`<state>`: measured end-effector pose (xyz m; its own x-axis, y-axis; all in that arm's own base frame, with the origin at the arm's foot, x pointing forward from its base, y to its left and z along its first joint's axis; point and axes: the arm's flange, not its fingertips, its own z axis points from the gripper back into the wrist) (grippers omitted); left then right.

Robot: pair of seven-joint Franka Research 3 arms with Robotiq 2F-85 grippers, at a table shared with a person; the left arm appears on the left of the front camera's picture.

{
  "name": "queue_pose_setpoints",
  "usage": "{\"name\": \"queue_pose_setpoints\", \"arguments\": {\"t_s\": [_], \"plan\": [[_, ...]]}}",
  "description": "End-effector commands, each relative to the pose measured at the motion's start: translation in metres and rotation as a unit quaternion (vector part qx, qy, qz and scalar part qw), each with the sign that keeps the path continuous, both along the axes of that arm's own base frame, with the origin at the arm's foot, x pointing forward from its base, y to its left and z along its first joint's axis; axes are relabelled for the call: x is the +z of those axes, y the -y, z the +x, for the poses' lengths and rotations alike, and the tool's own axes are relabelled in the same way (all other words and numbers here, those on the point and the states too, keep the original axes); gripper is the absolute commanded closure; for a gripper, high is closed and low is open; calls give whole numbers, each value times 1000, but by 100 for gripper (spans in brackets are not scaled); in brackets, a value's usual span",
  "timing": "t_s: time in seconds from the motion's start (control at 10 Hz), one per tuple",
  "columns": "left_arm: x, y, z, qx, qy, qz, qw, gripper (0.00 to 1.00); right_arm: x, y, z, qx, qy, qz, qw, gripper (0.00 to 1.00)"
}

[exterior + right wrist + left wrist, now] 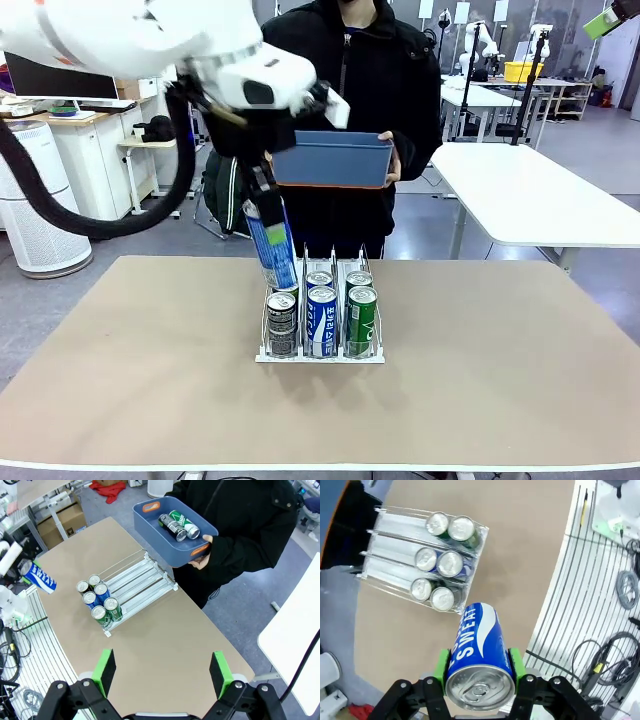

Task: Fill the beverage cans into the dispenser.
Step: Place the picked Ionic drink in the line of the Automatic Can Dispenser with the same cans.

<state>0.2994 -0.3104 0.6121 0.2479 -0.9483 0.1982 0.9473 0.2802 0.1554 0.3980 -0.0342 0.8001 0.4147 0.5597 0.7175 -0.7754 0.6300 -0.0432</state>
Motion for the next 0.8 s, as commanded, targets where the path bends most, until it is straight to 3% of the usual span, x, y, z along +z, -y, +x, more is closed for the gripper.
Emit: {"name": "queue_pose_setpoints", "arguments": {"t_s": [0.0, 0.2, 0.5, 0.7], "plan": [[-21, 18, 8, -32, 5, 16, 999, 42, 0, -1, -1, 0, 0, -1, 1000, 0], [-40, 33, 11, -69, 22, 8, 997, 42, 0, -1, -1, 0, 0, -1, 1000, 0], [-71, 53, 24, -99, -25, -1, 995, 42, 0, -1, -1, 0, 0, -1, 1000, 0], [-64, 48, 29, -100, -31, -21, 994, 42, 0, -1, -1, 0, 0, -1, 1000, 0]]}}
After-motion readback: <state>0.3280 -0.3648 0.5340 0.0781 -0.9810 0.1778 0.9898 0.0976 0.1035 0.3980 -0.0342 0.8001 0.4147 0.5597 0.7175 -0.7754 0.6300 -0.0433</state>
